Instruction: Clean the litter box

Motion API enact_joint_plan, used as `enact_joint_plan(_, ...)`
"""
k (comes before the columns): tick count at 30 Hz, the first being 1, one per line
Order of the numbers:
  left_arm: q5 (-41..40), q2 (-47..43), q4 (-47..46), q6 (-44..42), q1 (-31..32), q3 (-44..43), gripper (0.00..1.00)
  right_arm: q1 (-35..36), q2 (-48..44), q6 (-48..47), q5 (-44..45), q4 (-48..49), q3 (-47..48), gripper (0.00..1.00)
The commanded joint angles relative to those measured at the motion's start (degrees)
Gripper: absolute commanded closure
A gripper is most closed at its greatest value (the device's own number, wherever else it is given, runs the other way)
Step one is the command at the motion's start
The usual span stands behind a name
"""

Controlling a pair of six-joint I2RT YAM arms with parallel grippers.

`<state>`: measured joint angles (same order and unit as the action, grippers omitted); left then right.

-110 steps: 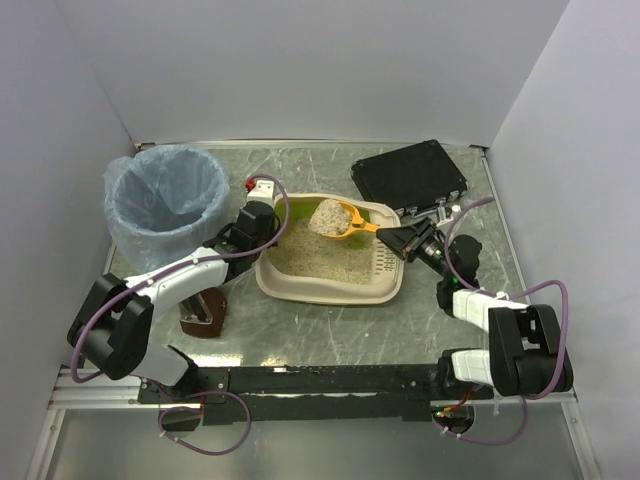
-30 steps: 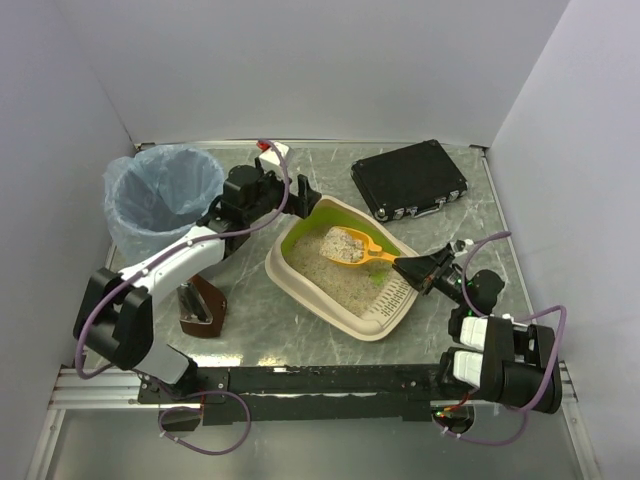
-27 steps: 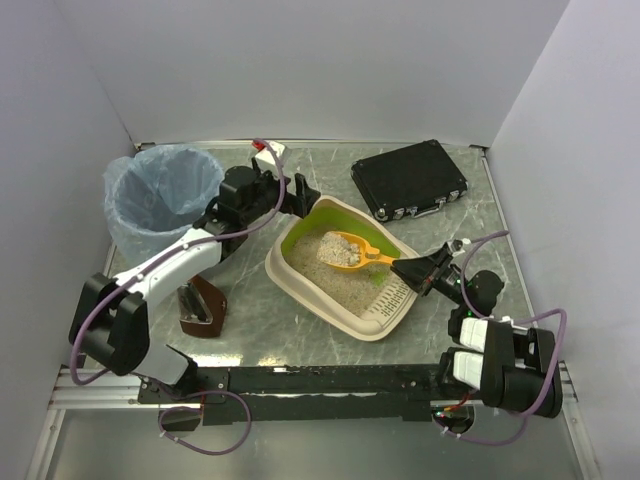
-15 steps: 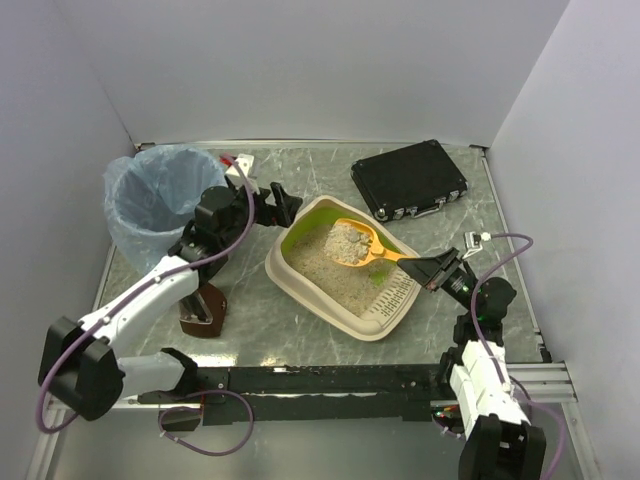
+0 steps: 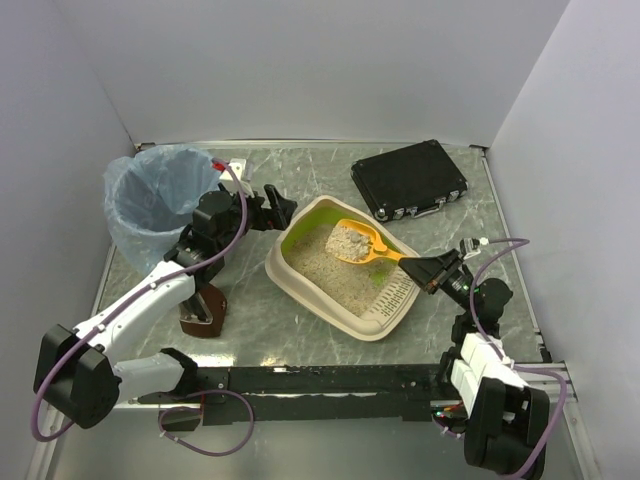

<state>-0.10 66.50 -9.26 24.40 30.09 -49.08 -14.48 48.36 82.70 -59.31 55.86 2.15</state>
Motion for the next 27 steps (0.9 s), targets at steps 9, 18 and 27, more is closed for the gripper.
enact_joint_plan(9,-1.66,-3.39,-0.24,1.70,0.06,-1.81,0.01,-0.90,6.46,22.81,5.69,31.83,2.07,1.00)
enact_joint_plan(18,-0.87,-5.50,-1.72,1.70,-0.03,-0.32,0.01,3.65,3.68,22.00,10.96,31.34,4.26,1.00)
enact_joint_plan(27,-0.78,-4.27,-1.20,1.87,0.06,-0.58,0.01,6.83,-6.43,11.44,12.19,12.98,4.17,1.00)
